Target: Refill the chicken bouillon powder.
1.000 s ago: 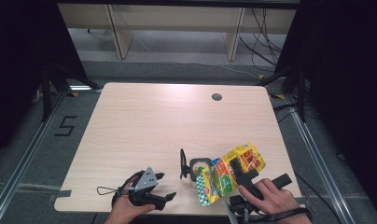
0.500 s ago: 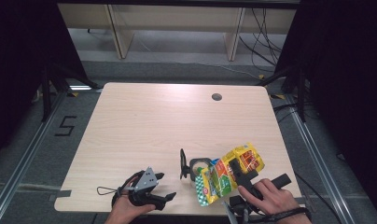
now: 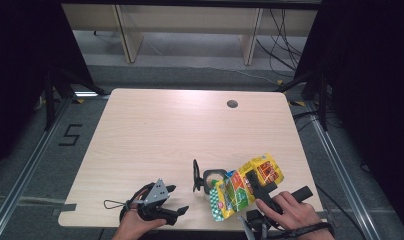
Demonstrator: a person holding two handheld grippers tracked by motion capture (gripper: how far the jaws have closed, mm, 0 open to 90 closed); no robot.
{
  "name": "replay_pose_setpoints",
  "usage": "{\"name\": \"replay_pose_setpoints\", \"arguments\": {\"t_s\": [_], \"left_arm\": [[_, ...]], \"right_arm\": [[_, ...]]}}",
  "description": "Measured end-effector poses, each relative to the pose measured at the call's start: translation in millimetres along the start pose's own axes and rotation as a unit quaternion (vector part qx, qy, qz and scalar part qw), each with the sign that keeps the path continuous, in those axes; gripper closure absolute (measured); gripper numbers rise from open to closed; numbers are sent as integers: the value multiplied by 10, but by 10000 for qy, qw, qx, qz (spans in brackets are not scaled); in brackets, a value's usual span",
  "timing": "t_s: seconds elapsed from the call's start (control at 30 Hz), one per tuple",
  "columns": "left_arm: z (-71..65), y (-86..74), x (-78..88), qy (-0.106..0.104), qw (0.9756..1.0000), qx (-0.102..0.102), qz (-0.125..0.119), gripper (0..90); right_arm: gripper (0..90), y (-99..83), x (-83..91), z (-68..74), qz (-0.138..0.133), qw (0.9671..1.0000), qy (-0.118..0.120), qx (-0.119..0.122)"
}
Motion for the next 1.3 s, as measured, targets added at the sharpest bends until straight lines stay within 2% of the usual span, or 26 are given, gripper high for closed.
{"name": "replay_pose_setpoints", "arguments": {"t_s": [0.03,0.07,0.1,0.13,0.17,0.2,0.23,0.27,0.53,0.57,0.63,0.67,0.7,0.83,0.87,0.9,0.93,0.97,1.0,1.03,1.07,1.1,1.13,1.17,1.2,1.3], "left_arm": [[0,0,0,-4,10000,-6,5,204],[0,0,1,-4,10000,-8,4,204],[0,0,3,5,10000,-8,15,204],[0,0,-1,-3,10000,-2,-2,204],[0,0,0,-2,10000,-5,3,204],[1,0,7,15,10000,-16,33,204],[0,0,7,14,10000,-11,28,204],[0,0,8,14,10000,-12,24,204],[-4,3,10,27,10000,15,17,204],[-5,2,10,26,10000,16,21,204],[1,1,7,10,10000,-11,25,204],[0,1,7,14,10000,-14,26,204],[-1,1,8,16,10000,-16,30,204],[-2,2,9,16,10000,-7,15,204],[1,2,12,50,10000,-17,20,204],[-5,2,10,29,10000,22,16,204],[-4,2,9,31,10000,21,20,205],[1,1,8,26,10000,-11,28,205],[0,1,7,13,10000,-15,25,204],[0,1,12,19,10000,-39,48,205],[6,4,12,11,9999,-90,46,205],[0,1,8,17,10000,-14,24,205],[-1,2,8,16,10000,-8,21,205],[-1,2,9,18,10000,-12,18,205],[2,4,12,33,10000,-35,10,205],[-4,1,10,29,10000,10,22,205]], "right_arm": [[425,-1,2,-1,-1,10000,1,1],[425,-5,-4,-24,-27,9998,-31,187],[425,0,-8,-26,-49,9997,-100,213],[426,12,4,-1,-10,10000,-84,37],[426,13,1,-28,-35,9997,-107,226],[426,21,13,-9,-25,10000,-71,45],[426,24,18,-13,-47,9999,-86,47],[426,24,14,-38,-66,9996,-115,249],[426,22,23,-35,-68,9996,-118,235],[426,20,33,-23,-17,9999,-97,107],[426,0,39,-53,-25,9996,-156,213],[426,1,47,-34,-9,9999,-140,22],[426,1,36,-53,-30,9997,-147,212],[431,42,3,5,-89,9999,-68,14],[431,32,2,-28,-103,9996,-107,226],[432,24,11,-35,-76,9996,-113,242],[432,20,27,-18,-34,9999,-94,54],[433,6,28,-47,-59,9997,-146,199],[433,3,39,-29,-52,9999,-114,3],[433,-4,34,-55,-79,9997,-130,173],[433,2,40,-23,-20,9999,-107,-9],[433,7,26,-45,-45,9997,-137,214],[434,25,18,-5,-48,10000,-63,29],[435,26,4,-26,-87,9997,-64,196],[436,31,6,-1,-84,10000,-27,28],[440,-3,25,-14,-27,10000,-38,9]]}}
Point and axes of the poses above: each handheld gripper's, and its own axes: x roughly backward along the jaws, y roughly out of its top, z roughly to its left, the point moved 4 cm from there along -x, roughly forward along the jaws, and after that the axes turned 7 degrees about y, right-handed, at the moved point
